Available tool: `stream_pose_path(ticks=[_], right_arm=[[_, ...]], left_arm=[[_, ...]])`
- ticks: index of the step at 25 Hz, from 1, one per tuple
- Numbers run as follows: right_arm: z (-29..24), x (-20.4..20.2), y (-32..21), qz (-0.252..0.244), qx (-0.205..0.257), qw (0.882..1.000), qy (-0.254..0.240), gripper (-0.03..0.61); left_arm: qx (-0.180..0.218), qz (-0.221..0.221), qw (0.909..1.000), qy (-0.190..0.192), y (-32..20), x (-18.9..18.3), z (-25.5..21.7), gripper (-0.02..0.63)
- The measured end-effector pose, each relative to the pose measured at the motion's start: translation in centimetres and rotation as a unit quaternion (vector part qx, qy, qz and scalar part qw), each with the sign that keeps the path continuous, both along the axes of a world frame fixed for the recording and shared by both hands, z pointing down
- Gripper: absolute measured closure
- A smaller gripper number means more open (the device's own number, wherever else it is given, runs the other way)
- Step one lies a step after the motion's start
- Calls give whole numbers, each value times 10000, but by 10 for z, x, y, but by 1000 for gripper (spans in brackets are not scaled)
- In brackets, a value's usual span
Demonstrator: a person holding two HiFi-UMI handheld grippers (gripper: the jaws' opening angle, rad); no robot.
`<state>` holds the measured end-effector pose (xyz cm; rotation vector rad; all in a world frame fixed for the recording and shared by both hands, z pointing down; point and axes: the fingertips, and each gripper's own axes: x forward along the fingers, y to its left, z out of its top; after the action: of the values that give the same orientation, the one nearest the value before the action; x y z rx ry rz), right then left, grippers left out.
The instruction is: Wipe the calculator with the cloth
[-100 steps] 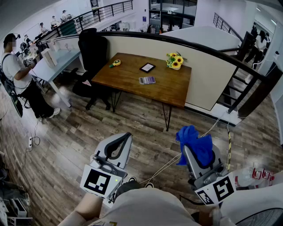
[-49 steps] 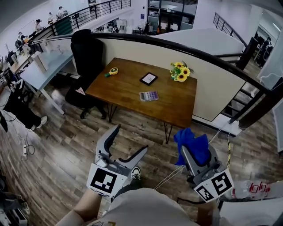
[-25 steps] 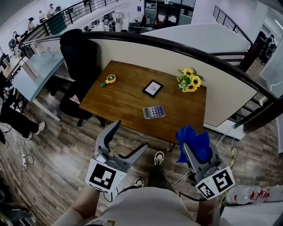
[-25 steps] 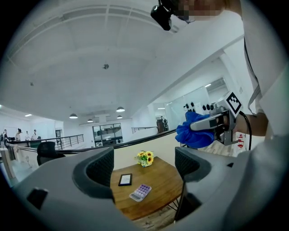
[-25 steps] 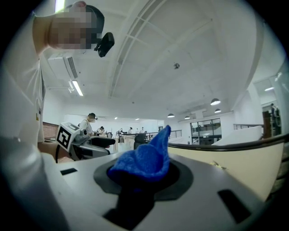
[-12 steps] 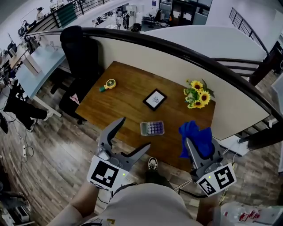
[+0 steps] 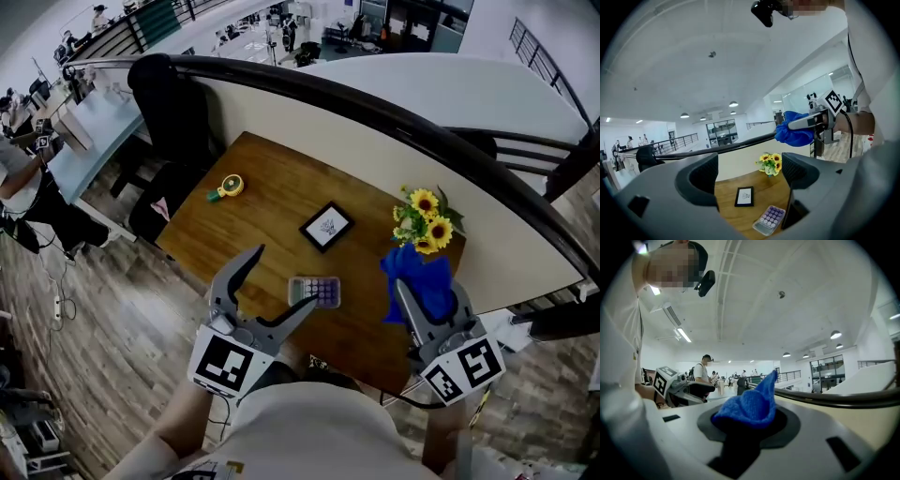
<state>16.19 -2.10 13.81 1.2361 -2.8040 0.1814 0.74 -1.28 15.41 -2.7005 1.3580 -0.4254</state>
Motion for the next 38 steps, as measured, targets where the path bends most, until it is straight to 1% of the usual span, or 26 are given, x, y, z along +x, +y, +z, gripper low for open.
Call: stream_pose_path(ticks=[5, 9, 14, 18, 21, 24, 27, 29, 31, 33, 36, 38], right_arm=[[7, 1, -13, -38, -146, 9997, -195, 443], [13, -3, -17, -6, -270, 9994, -196, 443], [12, -14, -24, 98, -301, 9994, -152, 443], [12, -23, -26, 200, -321, 9992, -135, 443], [20, -30, -26, 248, -438, 9987, -113, 443], [35, -35, -30, 292, -615, 9977, -67, 443], [52, -38, -34, 332, -845, 9959, -55, 442], [64, -43, -36, 340, -985, 9945, -58, 443], [76, -47, -38, 351, -1091, 9934, -35, 443], [87, -51, -40, 362, -1188, 9923, -13, 443], [107, -55, -43, 371, -1333, 9904, 28, 443], [121, -57, -46, 373, -1421, 9891, 65, 443]], left_arm=[[0, -7, 9999, -116, -11, 0, 4, 209], [-3, 82, 9999, -104, -16, -4, 3, 207], [-24, 447, 9987, -231, -22, -7, 8, 195], [-117, 697, 9970, -300, -26, -10, 16, 187], [-241, 888, 9948, -441, -27, -13, 30, 183], [-337, 1079, 9914, -659, -30, -15, 52, 179], [-167, 1314, 9887, -696, -33, -12, 63, 178], [-109, 1489, 9858, -774, -34, -9, 73, 178], [-164, 1668, 9812, -955, -35, -8, 90, 178], [-274, 1839, 9760, -1135, -36, -7, 112, 176], [-513, 2097, 9677, -1302, -39, -4, 149, 173], [-686, 2275, 9605, -1447, -39, -1, 175, 170]])
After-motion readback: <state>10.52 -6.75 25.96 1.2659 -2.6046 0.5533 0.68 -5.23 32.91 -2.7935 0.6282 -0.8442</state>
